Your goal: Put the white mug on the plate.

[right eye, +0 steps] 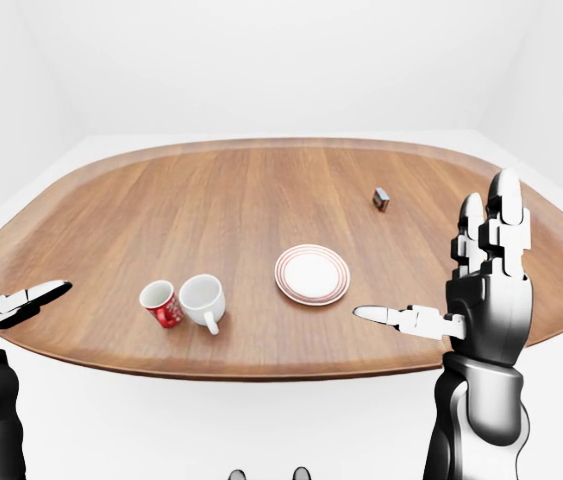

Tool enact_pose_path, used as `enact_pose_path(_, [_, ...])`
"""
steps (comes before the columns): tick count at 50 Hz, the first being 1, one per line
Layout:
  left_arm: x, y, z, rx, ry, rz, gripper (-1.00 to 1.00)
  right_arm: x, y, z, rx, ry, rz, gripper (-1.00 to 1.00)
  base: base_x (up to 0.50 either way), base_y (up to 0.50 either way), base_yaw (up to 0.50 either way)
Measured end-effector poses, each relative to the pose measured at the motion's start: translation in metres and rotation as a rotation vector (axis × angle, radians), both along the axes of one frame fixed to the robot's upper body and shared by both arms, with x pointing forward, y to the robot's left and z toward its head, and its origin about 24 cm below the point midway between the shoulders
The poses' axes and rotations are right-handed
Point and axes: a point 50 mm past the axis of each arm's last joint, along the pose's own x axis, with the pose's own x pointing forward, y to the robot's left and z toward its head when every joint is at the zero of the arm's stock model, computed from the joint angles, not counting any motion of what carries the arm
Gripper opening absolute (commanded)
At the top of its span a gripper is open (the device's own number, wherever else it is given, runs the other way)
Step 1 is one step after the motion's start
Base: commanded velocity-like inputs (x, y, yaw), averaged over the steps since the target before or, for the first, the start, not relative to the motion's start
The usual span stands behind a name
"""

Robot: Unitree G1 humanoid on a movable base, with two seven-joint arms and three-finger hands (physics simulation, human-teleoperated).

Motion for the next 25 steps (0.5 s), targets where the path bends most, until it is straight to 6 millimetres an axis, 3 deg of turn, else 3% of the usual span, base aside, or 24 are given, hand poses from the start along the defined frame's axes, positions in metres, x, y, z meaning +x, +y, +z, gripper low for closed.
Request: enact_pose_path(25, [0.0008, 0.0002, -0.0008, -0.003, 0.003, -0.001, 1.0, 0.0014, 0.0, -0.0016, 0.003, 0.008, 0.002, 1.0, 0.32, 0.0, 0.0])
